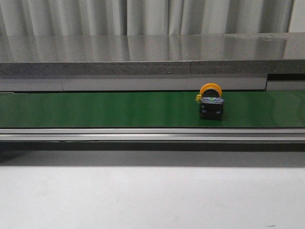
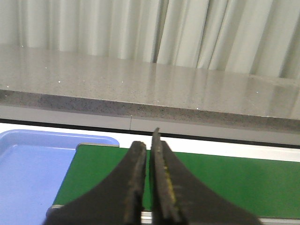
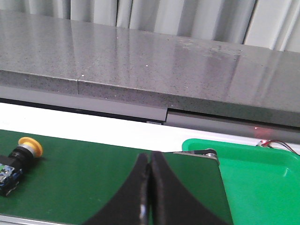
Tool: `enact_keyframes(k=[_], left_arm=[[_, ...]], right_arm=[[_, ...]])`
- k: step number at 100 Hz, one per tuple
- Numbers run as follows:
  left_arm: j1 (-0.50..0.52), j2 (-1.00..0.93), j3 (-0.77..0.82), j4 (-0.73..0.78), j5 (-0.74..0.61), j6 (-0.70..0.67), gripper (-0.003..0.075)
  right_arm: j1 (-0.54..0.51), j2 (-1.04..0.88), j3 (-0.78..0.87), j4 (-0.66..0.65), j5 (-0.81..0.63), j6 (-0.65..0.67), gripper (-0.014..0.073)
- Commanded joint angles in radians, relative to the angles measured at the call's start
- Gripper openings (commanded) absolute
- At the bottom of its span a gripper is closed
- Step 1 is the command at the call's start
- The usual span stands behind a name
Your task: Move button from right to left
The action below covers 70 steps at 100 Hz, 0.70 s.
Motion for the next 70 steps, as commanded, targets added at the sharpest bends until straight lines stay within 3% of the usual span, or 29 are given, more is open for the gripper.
enact_keyframes(k=[1, 32, 70], left_arm=[[-0.002, 0.111, -0.113, -0.008, 0.009, -0.004, 0.0005], [-0.002, 0.558, -0.493, -0.003, 0.434, -0.004, 0.0005], [-0.002, 0.937, -0.764, 0.015, 0.584, -0.004, 0.0005]], right_arm=[[0.001, 0.001, -0.027, -0.009, -0.074, -0.011, -0.0068], [0.001, 0.001, -0.027, -0.009, -0.074, -0.011, -0.0068], [0.001, 0.001, -0.027, -0.009, -0.074, -0.011, -0.0068]])
